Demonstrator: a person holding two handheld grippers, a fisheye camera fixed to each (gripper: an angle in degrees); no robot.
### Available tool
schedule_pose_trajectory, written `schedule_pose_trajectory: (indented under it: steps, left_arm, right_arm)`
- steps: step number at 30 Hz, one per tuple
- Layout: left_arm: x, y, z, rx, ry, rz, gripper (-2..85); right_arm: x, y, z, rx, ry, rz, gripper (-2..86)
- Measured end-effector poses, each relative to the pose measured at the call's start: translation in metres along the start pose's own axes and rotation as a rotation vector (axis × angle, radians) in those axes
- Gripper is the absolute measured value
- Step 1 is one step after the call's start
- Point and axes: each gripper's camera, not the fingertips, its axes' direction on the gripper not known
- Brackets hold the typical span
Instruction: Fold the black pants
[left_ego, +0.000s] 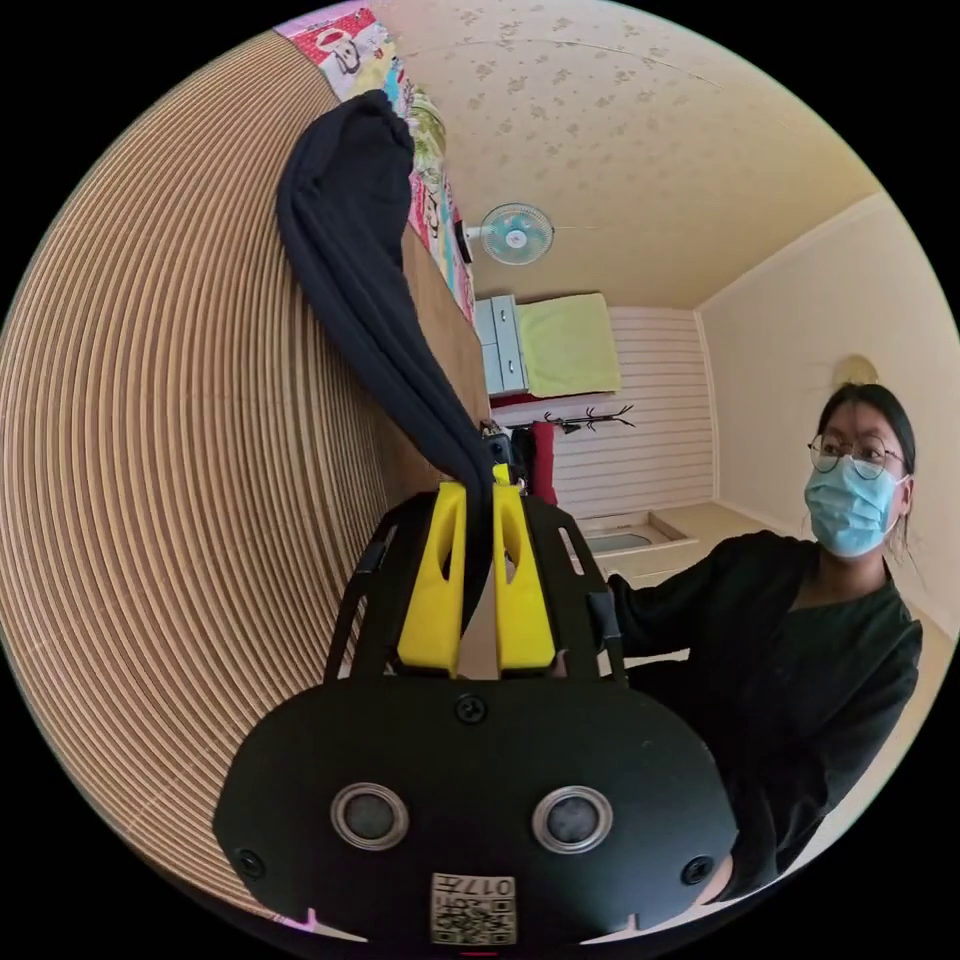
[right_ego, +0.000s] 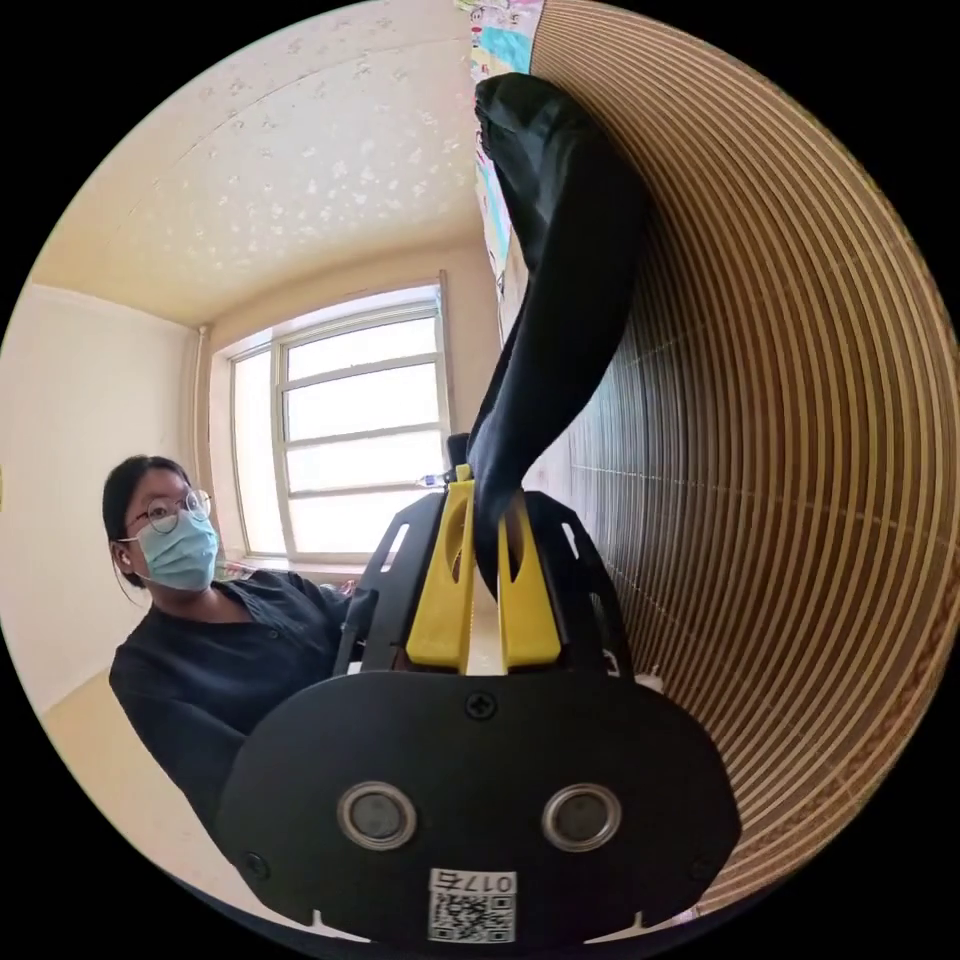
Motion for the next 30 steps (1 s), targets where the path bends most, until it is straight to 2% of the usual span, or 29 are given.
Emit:
schedule_pose_trajectory:
  steps: [10,18,22,26,28,30]
  left_arm:
    - [0.197,0.048,-0.004,0.014,0.051,0.334,4.9]
    - [0.358,0.059,-0.015,0.001,0.098,0.616,4.9]
    - [0.429,0.053,-0.021,0.032,0.12,0.752,5.0]
    - [0.445,0.026,-0.024,0.079,0.141,0.69,5.0]
    - [0.423,-0.005,-0.021,0.124,0.017,0.536,5.0]
    - [0.393,-0.033,-0.012,0.125,-0.126,0.399,5.0]
  right_arm:
    - [-0.188,0.069,0.031,-0.07,0.081,-0.345,-0.2]
    - [-0.372,0.112,0.075,-0.121,0.134,-0.678,-0.2]
    - [-0.436,0.121,0.095,-0.131,0.18,-0.793,-0.2]
    - [-0.476,0.11,0.115,-0.121,0.182,-0.891,-0.2]
    - [-0.467,0.086,0.119,-0.109,0.235,-0.854,-0.3]
    - [-0.425,0.034,0.123,-0.094,0.374,-0.7,-0.3]
